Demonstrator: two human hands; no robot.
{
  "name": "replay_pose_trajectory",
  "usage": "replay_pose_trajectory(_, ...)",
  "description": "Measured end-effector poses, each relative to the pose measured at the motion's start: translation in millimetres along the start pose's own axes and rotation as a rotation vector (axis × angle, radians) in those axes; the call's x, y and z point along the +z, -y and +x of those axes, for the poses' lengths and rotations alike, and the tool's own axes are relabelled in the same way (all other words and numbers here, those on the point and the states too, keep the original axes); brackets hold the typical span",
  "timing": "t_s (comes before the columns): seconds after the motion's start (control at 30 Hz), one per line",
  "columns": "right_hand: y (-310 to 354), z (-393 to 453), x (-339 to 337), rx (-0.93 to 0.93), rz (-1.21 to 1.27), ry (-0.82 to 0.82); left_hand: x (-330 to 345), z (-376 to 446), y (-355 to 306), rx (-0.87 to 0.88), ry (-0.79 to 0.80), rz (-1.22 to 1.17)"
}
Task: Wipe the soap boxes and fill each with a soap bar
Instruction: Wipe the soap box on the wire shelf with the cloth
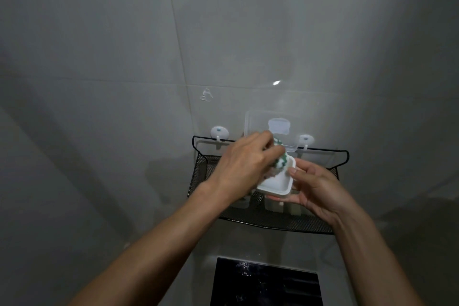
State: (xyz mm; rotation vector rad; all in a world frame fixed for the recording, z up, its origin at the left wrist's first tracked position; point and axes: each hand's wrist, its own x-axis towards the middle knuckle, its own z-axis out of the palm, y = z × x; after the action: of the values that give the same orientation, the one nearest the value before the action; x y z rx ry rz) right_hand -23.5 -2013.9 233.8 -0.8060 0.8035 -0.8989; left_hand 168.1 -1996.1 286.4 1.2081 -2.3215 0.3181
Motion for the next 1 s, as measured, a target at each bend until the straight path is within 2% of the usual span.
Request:
replay_pose_trajectory(0.1,2,-1,1,-0.017,0.003,0.041,15,5,-5,0.060,-0.005,0.040)
replay_pose_trajectory(0.23,4,-5,-5,-0.038,-0.008,0.029,24,6,0,0.048,-0.034,0.121)
replay_pose_trajectory(0.37,7,-10,-12,-0.080,-0.017,-0.016,21,7,3,-0.086,-0.049,0.101)
replay_pose_trajectory(0.47,8,-12,-15,-0.105,-0.037,-0.031,22,5,6,-0.221,0.007,0.069)
replay_pose_trajectory(0.67,2,-9,-11,-0.158,-0.018,-0.087,24,7,5,-0.554,-0.006,-0.193)
replay_pose_trajectory(0.9,1,-7,-15,-0.173,0.073,-0.133,30,-4,1,-0.700,0.043,-0.170)
replay_pose_trajectory(1.0,3,-7,-17,-0.141,0.068,-0.100,30,-1,1,-0.680,0.027,-0.116)
